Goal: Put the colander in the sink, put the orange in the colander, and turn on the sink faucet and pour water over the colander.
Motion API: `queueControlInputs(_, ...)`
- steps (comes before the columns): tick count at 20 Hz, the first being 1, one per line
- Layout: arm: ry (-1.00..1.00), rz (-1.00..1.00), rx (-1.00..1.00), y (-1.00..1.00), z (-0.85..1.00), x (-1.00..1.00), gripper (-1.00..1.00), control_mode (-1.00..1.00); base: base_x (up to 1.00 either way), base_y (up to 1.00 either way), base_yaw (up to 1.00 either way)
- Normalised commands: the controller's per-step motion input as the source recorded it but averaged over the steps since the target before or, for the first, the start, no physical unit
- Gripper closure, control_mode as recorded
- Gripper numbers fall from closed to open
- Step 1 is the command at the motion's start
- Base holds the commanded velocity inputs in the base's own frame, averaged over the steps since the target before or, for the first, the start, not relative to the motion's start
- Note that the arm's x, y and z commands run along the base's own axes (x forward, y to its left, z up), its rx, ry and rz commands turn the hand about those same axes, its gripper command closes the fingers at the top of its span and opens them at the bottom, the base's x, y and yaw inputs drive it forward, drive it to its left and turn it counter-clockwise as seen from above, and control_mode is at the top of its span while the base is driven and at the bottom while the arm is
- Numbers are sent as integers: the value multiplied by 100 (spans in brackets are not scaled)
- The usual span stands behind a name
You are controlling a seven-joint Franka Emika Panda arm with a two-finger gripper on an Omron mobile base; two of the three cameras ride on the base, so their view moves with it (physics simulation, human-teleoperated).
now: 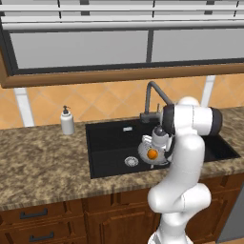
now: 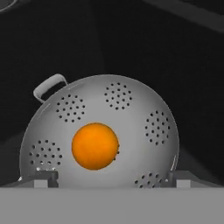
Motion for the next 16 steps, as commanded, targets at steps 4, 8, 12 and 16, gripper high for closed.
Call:
queueControlInputs(4,-15,4,3,21,97,-18,-100,-100,0,0,0)
queueControlInputs(8,-13,5,0,52,100,-41,-100,-100,0,0,0)
queueControlInputs(12,-9,4,0,62,100,-71,-100,-100,0,0,0)
queueControlInputs(16,-2,0,0,41,100,-73,-100,-100,0,0,0)
